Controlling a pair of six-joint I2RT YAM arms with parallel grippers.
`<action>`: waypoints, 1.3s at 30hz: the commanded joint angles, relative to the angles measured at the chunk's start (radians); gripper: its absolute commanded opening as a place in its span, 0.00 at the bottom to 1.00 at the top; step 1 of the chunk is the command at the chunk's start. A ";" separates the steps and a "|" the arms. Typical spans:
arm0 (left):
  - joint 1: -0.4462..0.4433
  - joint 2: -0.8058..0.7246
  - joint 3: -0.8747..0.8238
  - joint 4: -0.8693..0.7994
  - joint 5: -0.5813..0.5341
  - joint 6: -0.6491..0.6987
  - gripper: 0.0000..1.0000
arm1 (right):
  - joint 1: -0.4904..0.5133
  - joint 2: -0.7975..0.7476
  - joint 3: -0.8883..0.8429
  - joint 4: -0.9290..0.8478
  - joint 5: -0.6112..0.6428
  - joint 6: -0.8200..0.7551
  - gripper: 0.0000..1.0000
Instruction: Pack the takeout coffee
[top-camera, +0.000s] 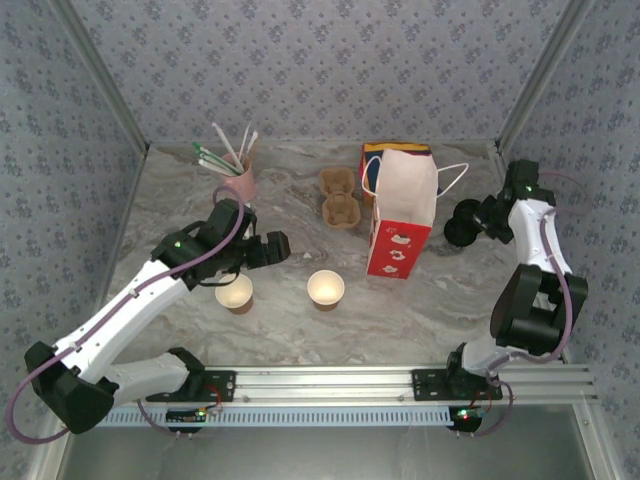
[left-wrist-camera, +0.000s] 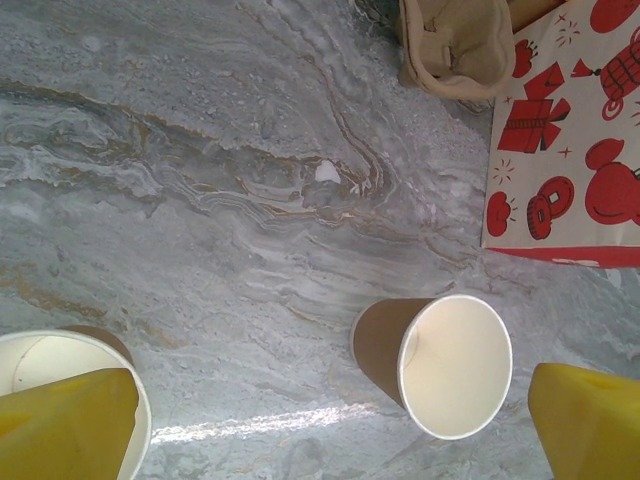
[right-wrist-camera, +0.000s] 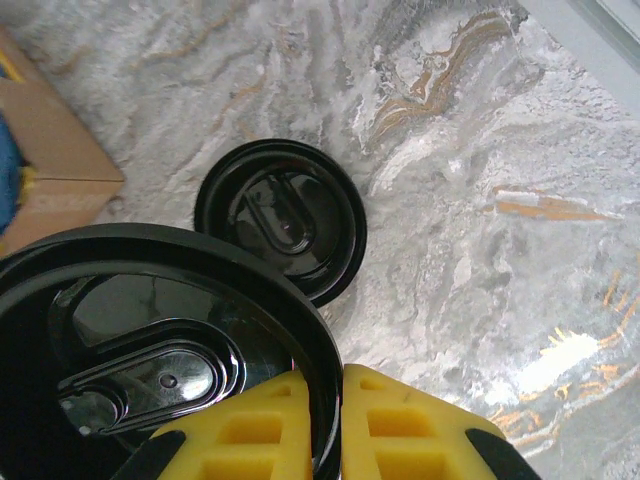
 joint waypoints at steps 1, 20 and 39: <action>0.005 0.002 0.050 0.000 0.028 -0.010 1.00 | -0.012 -0.089 -0.018 -0.036 -0.023 0.028 0.12; 0.005 -0.033 0.104 0.002 0.067 -0.047 1.00 | 0.071 -0.433 0.096 -0.125 -0.090 0.050 0.10; 0.005 -0.104 0.116 0.091 0.080 -0.082 0.99 | 0.456 -0.443 0.357 -0.085 0.040 -0.011 0.11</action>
